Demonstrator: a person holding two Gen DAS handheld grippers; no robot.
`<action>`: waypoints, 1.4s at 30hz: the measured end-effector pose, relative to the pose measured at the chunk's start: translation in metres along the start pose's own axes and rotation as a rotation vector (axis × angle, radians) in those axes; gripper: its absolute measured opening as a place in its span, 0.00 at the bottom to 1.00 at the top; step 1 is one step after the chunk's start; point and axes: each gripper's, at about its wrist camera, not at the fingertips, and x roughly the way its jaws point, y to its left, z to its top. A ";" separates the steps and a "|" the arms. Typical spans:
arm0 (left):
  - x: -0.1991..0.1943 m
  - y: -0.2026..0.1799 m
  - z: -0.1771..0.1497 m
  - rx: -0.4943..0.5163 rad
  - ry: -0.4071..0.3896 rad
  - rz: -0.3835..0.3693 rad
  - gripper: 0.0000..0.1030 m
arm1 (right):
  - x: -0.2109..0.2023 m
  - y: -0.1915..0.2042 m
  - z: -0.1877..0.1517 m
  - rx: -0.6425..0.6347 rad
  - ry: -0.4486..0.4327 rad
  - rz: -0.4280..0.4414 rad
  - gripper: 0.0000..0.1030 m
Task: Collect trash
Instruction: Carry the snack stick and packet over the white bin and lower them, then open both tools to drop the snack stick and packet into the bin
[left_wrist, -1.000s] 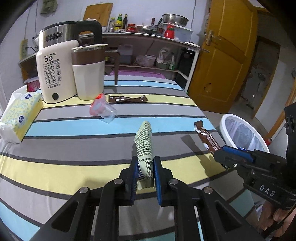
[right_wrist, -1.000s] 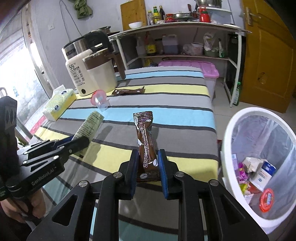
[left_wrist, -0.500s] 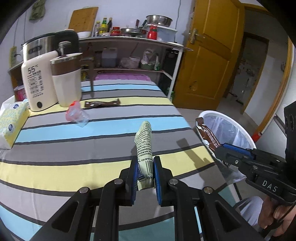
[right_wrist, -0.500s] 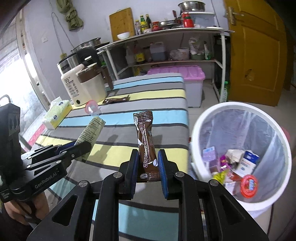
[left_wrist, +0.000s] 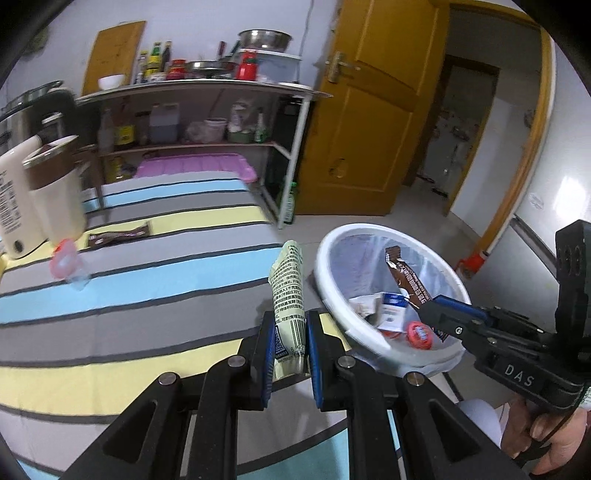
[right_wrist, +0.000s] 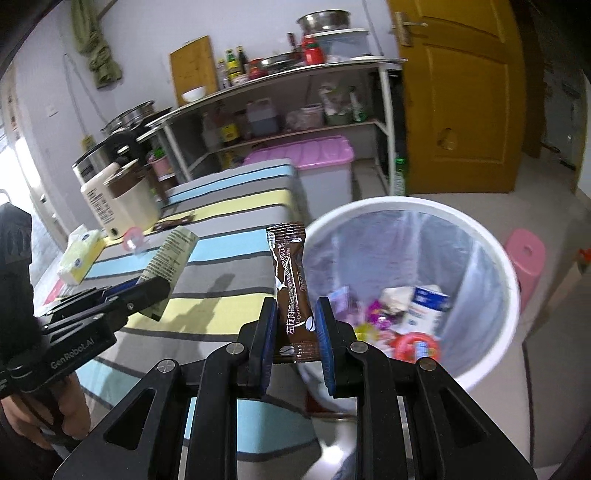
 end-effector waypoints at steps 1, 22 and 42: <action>0.004 -0.005 0.002 0.007 0.004 -0.012 0.16 | -0.001 -0.005 0.000 0.007 -0.001 -0.009 0.22; 0.064 -0.061 0.027 0.087 0.075 -0.130 0.16 | 0.008 -0.063 -0.004 0.094 0.040 -0.118 0.22; 0.061 -0.056 0.027 0.068 0.055 -0.142 0.22 | 0.001 -0.064 -0.002 0.103 0.023 -0.128 0.32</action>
